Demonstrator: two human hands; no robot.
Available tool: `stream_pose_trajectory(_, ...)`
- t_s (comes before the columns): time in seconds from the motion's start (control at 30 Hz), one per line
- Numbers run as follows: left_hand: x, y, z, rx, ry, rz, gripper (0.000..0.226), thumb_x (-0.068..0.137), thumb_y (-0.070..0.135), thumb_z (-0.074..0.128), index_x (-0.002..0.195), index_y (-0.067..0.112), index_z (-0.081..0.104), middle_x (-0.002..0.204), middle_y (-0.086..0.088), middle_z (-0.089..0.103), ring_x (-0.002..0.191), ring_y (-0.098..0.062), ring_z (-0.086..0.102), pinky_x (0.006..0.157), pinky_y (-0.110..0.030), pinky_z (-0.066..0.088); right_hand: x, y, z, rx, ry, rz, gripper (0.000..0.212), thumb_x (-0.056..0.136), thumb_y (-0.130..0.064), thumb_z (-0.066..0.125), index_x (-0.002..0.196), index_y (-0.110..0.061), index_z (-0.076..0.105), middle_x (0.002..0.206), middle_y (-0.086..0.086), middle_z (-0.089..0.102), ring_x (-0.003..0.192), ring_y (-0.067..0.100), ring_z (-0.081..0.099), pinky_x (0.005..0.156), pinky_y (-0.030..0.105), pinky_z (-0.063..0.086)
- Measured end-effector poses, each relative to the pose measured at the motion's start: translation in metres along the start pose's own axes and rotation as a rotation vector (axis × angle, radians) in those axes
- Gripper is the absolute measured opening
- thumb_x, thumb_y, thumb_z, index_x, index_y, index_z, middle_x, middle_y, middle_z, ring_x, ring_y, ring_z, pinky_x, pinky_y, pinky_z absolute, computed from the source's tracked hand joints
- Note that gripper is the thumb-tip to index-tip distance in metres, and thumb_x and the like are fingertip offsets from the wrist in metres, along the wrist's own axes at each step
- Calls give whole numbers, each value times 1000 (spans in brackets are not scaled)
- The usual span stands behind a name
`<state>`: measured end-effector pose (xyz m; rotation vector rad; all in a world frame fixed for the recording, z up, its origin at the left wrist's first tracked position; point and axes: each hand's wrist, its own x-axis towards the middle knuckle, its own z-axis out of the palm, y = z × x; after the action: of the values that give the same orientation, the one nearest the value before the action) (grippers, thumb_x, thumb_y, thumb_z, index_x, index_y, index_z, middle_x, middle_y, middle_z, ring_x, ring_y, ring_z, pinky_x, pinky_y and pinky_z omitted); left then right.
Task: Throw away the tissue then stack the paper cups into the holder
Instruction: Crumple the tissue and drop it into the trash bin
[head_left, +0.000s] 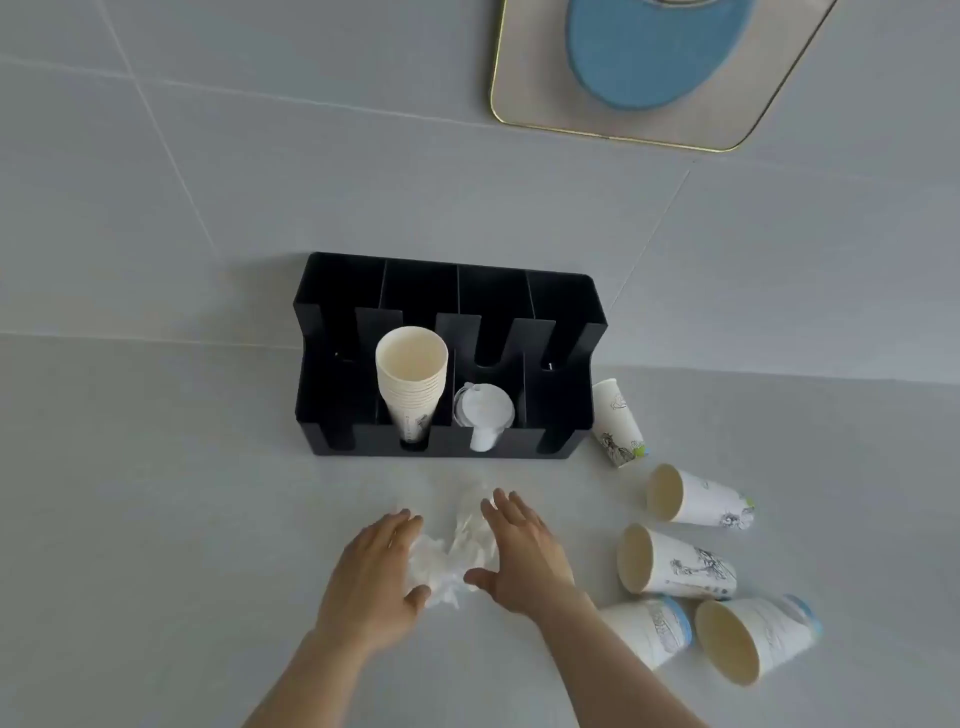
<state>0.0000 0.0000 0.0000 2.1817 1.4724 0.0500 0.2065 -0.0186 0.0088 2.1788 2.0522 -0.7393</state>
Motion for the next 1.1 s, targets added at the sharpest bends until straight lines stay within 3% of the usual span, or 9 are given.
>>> stream_pose_trajectory(0.13,0,-7,11,-11,-68,-33,67,92,38,66,151,28,36,157,11,34,139,-14,42,111,-29,39,8,-6,13,4,-63,13,97,87,-46,74,160,-27,13,171,1,8,157,25,8,127,41,19)
stream_pose_trajectory(0.3,-1,-6,22,-47,-68,-84,45,92,29,67,134,30,52,132,11,51,118,-14,54,88,-30,53,2,-9,31,-21,-19,32,76,90,-31,73,154,-29,32,151,-4,45,131,23,48,107,36,45)
stream_pose_trajectory(0.43,2,-5,22,-99,-50,-169,29,90,30,68,118,32,60,116,11,61,106,-15,64,80,-31,53,-3,-13,39,52,17,70,64,92,-22,69,150,-26,40,136,-3,58,118,24,57,96,35,52)
stream_pose_trajectory(0.63,2,-4,14,-80,34,-295,29,89,29,68,97,28,40,97,10,64,84,-18,66,62,-29,43,-12,-13,44,161,3,146,41,90,-7,57,125,-26,67,121,-1,69,107,26,66,80,30,50)
stream_pose_trajectory(0.77,2,-5,16,-77,140,-339,29,88,19,68,85,29,41,87,7,59,71,-18,57,58,-30,47,-18,-10,45,200,55,153,35,88,-4,56,107,-25,75,106,0,60,90,25,66,68,27,48)
stream_pose_trajectory(0.83,3,1,17,-140,166,-324,28,86,17,69,83,29,45,87,8,58,74,-17,61,58,-28,48,-19,-9,46,252,92,141,32,86,-4,61,105,-24,77,108,-7,53,88,24,66,64,20,43)
stream_pose_trajectory(0.93,5,17,18,-313,134,-253,22,82,17,70,81,29,52,84,11,61,74,-11,60,61,-26,51,-20,-12,42,316,95,97,30,82,-4,63,102,-23,76,128,-8,57,108,21,67,78,21,48)
stream_pose_trajectory(1.0,5,29,13,-512,63,-247,13,75,25,69,80,27,57,83,11,65,77,-9,63,61,-24,49,-20,-14,38,355,113,107,21,79,-4,61,90,-20,71,105,-4,70,97,21,67,73,24,51)
stream_pose_trajectory(1.1,5,39,8,-779,-7,-253,16,68,31,64,83,28,66,91,9,72,88,-11,67,71,-30,55,-22,-12,29,462,180,181,24,78,-7,62,81,-29,54,67,-11,57,62,12,54,55,25,41)
